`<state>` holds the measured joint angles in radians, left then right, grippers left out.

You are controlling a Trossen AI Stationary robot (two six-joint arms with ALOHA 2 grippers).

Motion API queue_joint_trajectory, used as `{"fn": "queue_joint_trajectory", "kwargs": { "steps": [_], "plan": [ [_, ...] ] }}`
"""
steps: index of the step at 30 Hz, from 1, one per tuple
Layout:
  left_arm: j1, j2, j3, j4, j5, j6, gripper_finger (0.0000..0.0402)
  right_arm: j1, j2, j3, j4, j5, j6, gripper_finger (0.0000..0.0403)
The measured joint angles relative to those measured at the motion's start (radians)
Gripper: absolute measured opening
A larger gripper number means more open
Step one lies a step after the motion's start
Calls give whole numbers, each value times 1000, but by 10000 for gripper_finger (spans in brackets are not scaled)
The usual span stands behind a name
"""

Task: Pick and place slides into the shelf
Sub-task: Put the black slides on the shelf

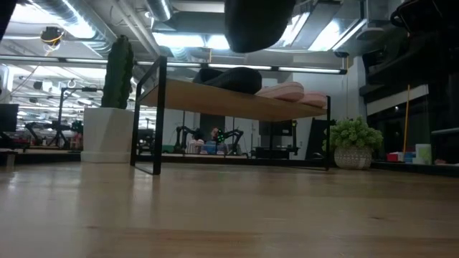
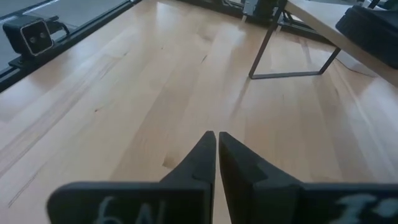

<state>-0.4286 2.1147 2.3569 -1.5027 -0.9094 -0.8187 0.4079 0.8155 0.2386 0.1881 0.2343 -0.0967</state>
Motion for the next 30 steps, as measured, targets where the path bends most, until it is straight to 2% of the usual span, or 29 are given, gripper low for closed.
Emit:
{"fn": "queue_joint_trajectory", "kwargs": {
  "steps": [4, 18, 24, 30],
  "plan": [
    [27, 0, 0, -73, 1, -35, 0, 0, 1, 0, -1, 0, -11, 23],
    [109, 0, -2, -68, 7, 66, 0, 0, 1, 0, -39, 0, -13, 23],
    [104, -9, -3, -68, 12, 134, 0, 0, 1, 0, -45, 0, 4, 23],
    [81, -73, -2, -68, 2, 139, 0, 0, 1, 0, -64, 0, 21, 23]
  ]
}}
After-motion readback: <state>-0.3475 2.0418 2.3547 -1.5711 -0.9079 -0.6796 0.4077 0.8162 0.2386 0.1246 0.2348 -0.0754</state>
